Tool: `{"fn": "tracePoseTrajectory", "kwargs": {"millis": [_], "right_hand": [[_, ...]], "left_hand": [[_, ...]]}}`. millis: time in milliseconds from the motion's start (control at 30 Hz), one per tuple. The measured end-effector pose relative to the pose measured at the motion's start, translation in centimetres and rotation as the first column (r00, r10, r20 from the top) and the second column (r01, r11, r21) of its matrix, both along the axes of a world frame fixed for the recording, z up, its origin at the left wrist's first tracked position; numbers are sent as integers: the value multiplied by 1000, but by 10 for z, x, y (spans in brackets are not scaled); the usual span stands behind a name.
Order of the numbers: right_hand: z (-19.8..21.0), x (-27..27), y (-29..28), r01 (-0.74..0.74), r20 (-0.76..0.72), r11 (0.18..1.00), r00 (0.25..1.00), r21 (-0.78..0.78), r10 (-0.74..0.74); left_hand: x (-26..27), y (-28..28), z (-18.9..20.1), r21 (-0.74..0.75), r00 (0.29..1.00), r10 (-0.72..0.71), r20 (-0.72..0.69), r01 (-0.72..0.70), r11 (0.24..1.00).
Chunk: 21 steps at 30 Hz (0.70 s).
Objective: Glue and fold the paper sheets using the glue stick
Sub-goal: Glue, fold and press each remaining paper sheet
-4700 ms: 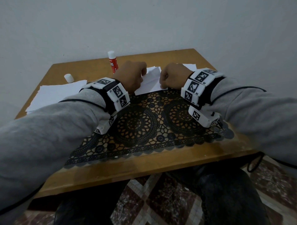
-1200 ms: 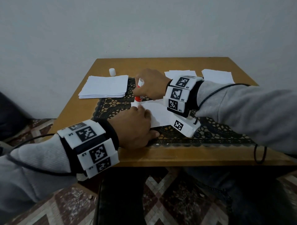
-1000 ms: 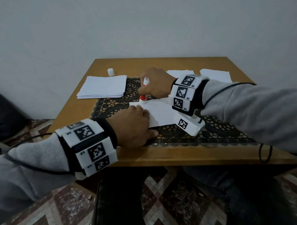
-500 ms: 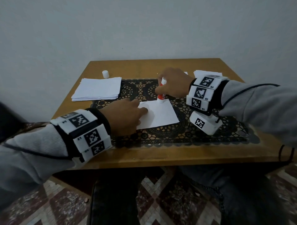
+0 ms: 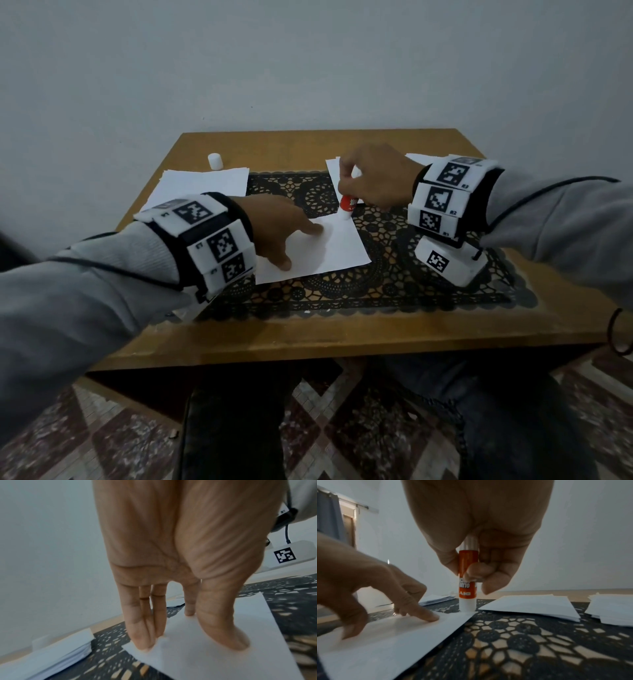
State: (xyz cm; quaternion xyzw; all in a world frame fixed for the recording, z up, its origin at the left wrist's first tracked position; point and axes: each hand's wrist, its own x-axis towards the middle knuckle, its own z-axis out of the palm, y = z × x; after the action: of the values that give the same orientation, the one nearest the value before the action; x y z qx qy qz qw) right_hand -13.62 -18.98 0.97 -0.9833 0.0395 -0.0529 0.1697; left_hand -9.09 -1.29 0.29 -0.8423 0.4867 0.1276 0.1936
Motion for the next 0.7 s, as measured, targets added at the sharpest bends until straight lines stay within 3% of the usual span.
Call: {"fn": "tracePoseTrajectory", "kwargs": {"millis": [400, 700], "right_hand": [[-7, -1, 9, -59, 6, 989, 998, -135, 60], [-6, -20, 10, -106, -35, 989, 994, -107, 103]], "left_hand": [[1, -4, -1, 52, 998, -43, 44, 40, 998], [1, -4, -3, 49, 997, -48, 64, 45, 998]]}}
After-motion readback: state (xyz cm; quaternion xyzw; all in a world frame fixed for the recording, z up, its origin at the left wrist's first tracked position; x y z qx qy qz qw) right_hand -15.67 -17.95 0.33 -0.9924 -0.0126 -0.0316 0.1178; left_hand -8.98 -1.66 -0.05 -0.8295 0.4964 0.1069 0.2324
